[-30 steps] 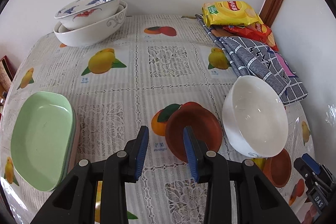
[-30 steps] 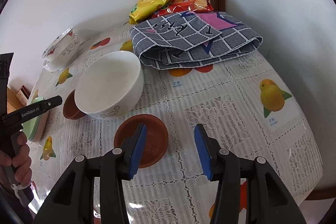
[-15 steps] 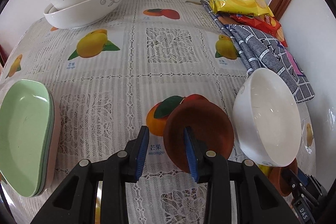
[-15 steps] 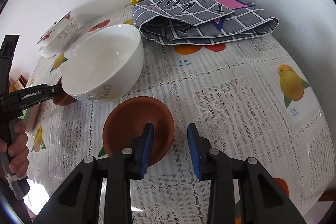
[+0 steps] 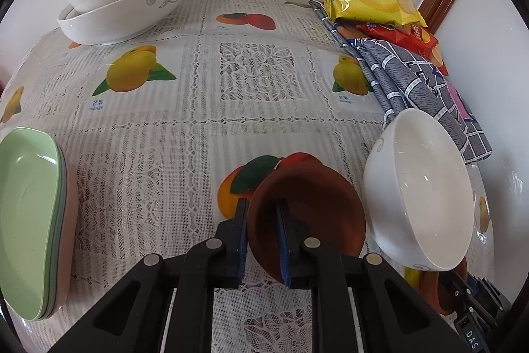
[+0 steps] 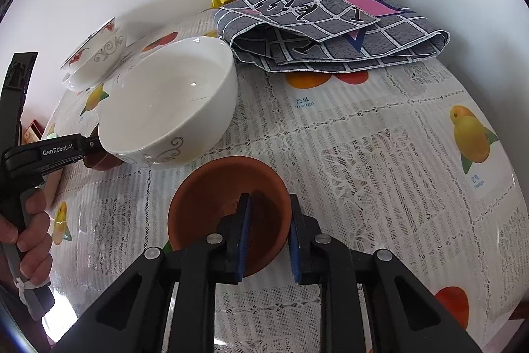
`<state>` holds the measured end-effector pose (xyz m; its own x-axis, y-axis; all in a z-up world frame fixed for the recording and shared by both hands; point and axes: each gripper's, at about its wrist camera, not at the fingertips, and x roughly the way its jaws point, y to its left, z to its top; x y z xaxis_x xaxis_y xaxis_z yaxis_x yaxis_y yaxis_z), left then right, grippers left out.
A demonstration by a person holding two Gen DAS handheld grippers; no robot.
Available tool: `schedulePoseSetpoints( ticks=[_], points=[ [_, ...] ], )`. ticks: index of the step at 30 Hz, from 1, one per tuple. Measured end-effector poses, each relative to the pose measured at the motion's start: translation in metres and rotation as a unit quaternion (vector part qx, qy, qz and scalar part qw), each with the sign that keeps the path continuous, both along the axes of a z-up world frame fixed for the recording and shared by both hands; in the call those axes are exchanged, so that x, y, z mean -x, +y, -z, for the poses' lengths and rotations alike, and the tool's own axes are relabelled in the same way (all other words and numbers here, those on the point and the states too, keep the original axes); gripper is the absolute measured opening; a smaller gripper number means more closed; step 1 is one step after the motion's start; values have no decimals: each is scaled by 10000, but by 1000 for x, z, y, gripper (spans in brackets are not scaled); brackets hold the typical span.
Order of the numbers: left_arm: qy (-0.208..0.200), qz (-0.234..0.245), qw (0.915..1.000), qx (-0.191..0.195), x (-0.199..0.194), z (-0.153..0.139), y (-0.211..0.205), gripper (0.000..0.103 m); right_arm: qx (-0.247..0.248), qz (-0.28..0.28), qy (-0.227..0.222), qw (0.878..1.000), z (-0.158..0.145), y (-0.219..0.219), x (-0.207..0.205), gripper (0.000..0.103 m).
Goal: Organize plates and bowls
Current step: 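Close the right gripper on a brown clay dish rim while the left grips the other dish, then carry the brown dish in the right gripper into the white bowl while the left holds its dish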
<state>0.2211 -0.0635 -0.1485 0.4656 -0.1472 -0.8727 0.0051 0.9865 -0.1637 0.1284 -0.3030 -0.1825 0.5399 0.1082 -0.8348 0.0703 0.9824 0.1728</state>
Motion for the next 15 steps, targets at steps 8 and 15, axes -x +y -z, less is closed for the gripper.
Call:
schedulePoseSetpoints(
  ticks=[8, 15],
  points=[
    [-74, 157, 9998, 90, 7, -7, 1, 9, -18, 25, -137, 9999, -7, 1, 8, 11],
    [-149, 177, 9997, 104, 22, -15, 10, 9, 55, 69, -224, 9997, -17, 7, 17, 9]
  ],
)
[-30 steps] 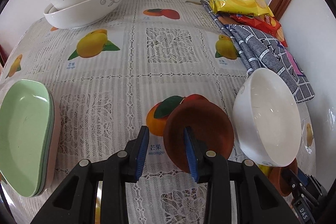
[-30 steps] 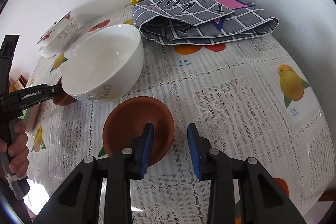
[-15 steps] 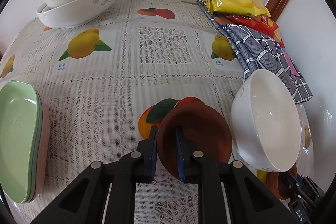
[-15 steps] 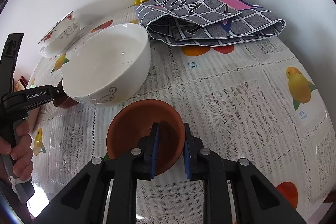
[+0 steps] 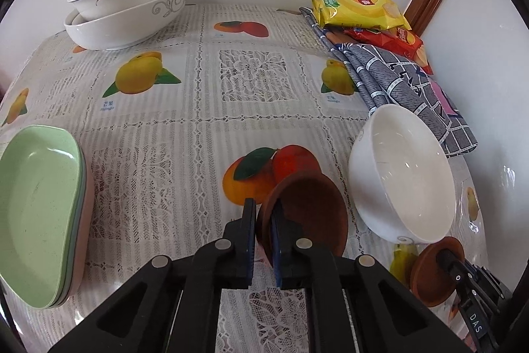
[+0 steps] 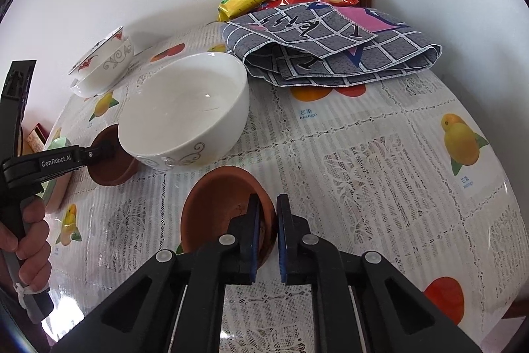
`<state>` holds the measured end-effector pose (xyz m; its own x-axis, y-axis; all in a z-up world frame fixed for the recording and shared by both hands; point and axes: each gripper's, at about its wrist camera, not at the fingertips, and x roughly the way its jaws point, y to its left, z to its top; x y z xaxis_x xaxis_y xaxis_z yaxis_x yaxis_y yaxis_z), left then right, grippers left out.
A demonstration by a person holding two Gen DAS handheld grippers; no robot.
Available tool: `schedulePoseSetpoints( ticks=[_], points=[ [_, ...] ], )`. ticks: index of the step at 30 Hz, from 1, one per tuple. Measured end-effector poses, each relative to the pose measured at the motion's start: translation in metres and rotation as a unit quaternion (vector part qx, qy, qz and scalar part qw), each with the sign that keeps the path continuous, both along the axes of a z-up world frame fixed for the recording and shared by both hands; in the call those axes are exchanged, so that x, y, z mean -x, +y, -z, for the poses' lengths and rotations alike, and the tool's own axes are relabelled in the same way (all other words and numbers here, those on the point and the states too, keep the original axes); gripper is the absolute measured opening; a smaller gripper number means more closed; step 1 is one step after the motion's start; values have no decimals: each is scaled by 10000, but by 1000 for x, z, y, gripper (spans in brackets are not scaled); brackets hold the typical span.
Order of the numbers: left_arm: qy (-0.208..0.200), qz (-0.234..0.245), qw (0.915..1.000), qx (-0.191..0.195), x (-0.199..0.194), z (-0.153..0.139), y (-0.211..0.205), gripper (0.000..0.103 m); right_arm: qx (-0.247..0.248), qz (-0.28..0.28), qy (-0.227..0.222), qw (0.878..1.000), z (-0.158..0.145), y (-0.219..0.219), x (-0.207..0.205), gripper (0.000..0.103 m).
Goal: Organize plates and bowls
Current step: 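Carry the brown dish in the right gripper into the white bowl while the left holds its dish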
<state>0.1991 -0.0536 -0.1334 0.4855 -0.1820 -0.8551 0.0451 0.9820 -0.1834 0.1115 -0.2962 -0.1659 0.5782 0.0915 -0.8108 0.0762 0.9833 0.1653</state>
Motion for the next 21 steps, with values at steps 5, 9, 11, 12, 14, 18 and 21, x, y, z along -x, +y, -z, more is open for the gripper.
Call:
schedulePoseSetpoints(
  ticks=[5, 9, 11, 12, 14, 18, 21],
  points=[
    [-42, 0, 10000, -19, 12, -7, 9, 9, 31, 15, -21, 10000, -5, 3, 4, 9],
    [-145, -56, 9999, -27, 20, -17, 16, 9, 41, 22, -111, 9999, -15, 5, 9, 9],
    [-227, -73, 9997, -6, 24, -24, 18, 9, 15, 34, -157, 9999, -21, 4, 10, 9],
    [-265, -75, 9996, 12, 26, -28, 19, 9, 32, 29, -188, 9998, -24, 5, 11, 9],
    [-333, -77, 9994, 32, 29, -35, 21, 9, 98, 30, -276, 9996, -31, 6, 11, 9],
    [-465, -50, 9989, 36, 36, -47, 23, 9, 153, 32, -418, 9990, -47, 7, 11, 9],
    [-525, -33, 9986, 59, 41, -55, 26, 9, 232, 86, -542, 9982, -59, 7, 11, 9]
  ],
)
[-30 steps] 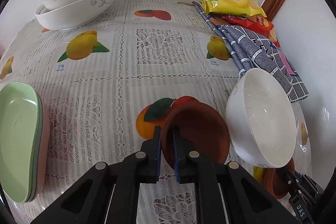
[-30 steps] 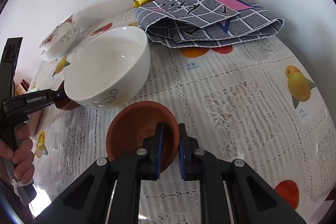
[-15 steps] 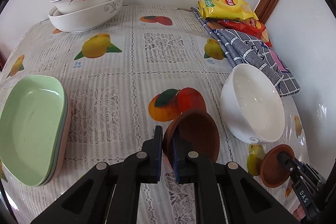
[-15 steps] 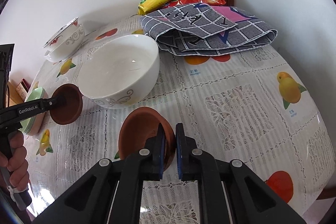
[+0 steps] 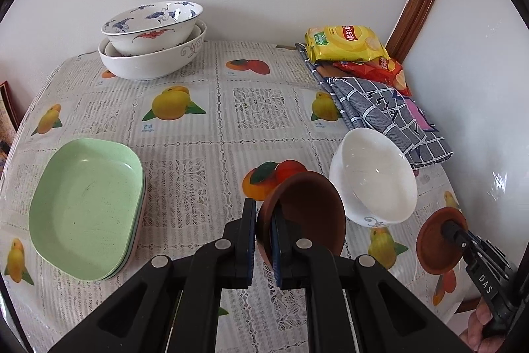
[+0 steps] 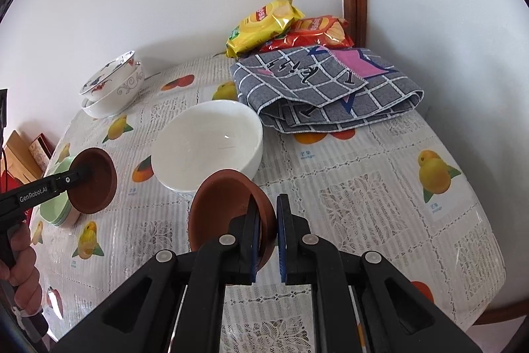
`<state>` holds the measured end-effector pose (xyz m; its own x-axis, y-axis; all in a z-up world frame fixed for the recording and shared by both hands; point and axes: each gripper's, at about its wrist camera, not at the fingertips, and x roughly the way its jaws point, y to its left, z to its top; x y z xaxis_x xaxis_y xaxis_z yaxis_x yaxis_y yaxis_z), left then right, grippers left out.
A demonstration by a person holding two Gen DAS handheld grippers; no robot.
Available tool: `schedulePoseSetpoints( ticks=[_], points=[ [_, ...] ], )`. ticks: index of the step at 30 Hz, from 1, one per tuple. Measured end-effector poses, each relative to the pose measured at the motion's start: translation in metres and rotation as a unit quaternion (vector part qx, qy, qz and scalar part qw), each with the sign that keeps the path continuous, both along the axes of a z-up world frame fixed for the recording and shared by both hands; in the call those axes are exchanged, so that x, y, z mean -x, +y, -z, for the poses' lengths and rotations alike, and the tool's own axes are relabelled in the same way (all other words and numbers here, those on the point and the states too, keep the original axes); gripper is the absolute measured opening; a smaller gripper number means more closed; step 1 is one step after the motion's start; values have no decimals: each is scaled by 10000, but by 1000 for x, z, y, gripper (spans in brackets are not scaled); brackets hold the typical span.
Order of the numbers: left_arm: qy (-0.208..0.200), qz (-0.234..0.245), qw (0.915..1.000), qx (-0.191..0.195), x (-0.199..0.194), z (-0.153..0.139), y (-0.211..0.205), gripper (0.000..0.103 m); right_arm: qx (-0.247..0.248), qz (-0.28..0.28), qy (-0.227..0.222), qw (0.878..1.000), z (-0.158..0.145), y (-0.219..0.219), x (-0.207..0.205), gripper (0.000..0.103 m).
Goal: Organize plates and bowls
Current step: 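Carry the brown dish in the right gripper into the white bowl while the left holds its dish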
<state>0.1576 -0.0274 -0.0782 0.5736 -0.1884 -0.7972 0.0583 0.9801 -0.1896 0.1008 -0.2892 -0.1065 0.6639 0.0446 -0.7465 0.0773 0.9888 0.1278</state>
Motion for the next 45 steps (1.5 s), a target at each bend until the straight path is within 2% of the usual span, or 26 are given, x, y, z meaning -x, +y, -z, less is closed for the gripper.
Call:
schedulePoseSetpoints(
  ticks=[8, 22, 33, 45],
  points=[
    [-211, 17, 9998, 6, 9, -21, 9, 9, 39, 137, -261, 9996, -23, 3, 1, 9],
    [-274, 10, 9996, 87, 4, -30, 16, 9, 38, 35, -280, 9996, -31, 23, -12, 10],
    [-188, -34, 9997, 179, -9, -23, 19, 9, 51, -48, -122, 9999, -20, 32, -40, 9],
    [18, -75, 9998, 190, -30, -8, 18, 9, 108, -189, 140, 9997, 8, 44, -77, 10]
  ],
)
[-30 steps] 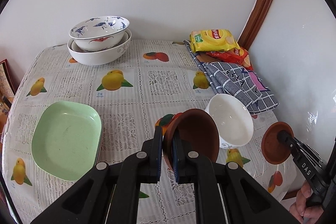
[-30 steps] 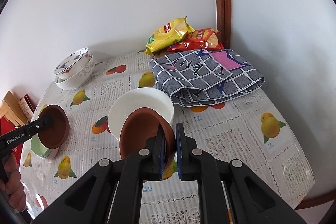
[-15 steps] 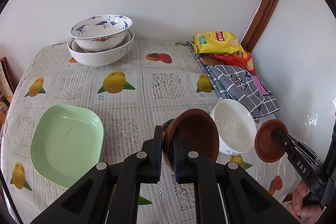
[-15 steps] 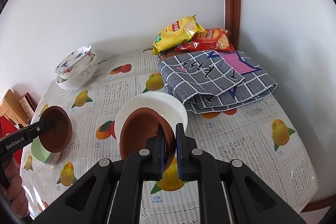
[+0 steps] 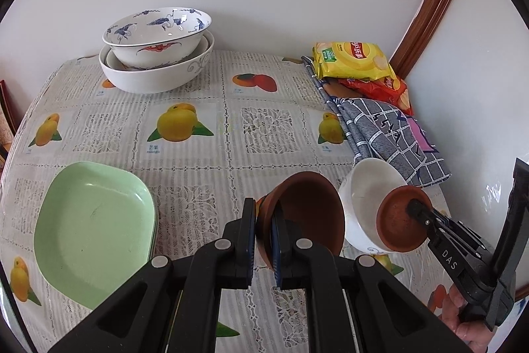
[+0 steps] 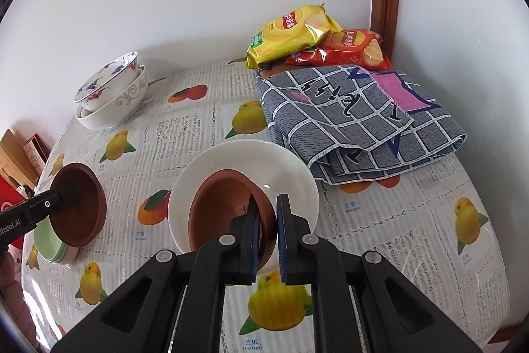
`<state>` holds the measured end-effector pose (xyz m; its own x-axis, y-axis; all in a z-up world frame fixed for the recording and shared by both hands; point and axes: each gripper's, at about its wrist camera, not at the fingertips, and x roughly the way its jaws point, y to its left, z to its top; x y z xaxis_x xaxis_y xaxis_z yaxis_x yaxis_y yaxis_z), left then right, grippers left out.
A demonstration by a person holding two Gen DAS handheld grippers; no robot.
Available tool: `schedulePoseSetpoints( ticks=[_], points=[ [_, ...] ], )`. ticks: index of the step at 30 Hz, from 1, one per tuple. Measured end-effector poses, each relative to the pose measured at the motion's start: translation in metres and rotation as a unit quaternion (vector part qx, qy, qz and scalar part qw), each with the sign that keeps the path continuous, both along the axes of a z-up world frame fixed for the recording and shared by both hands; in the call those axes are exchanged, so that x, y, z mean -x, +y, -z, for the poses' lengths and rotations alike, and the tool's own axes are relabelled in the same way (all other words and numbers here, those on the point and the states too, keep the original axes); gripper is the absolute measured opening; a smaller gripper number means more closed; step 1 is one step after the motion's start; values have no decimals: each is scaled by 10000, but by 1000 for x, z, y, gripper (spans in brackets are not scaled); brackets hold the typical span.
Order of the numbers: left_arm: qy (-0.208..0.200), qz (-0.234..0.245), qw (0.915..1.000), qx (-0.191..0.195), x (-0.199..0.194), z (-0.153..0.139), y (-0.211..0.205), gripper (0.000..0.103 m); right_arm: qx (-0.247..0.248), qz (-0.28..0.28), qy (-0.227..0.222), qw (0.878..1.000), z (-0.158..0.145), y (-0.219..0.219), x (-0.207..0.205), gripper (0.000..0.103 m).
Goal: Organize plates and bowls
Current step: 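Carry the brown dish in the right gripper into the white bowl while the left holds its dish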
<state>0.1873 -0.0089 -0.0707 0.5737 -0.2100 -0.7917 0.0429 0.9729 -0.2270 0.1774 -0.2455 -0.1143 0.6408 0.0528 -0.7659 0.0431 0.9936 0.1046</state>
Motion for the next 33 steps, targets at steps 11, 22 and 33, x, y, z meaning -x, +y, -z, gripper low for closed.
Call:
schedulePoseSetpoints(
  ticks=[11, 22, 33],
  points=[
    [201, 29, 9998, 24, -18, 18, -6, 9, -29, -122, 210, 9997, 23, 3, -24, 10],
    [322, 97, 9994, 24, -30, 29, -12, 9, -85, -79, 375, 9992, 33, 3, -38, 10],
    [359, 146, 9991, 147, -38, 36, -17, 9, 412, -188, 603, 9972, 39, 13, -48, 11]
  ],
)
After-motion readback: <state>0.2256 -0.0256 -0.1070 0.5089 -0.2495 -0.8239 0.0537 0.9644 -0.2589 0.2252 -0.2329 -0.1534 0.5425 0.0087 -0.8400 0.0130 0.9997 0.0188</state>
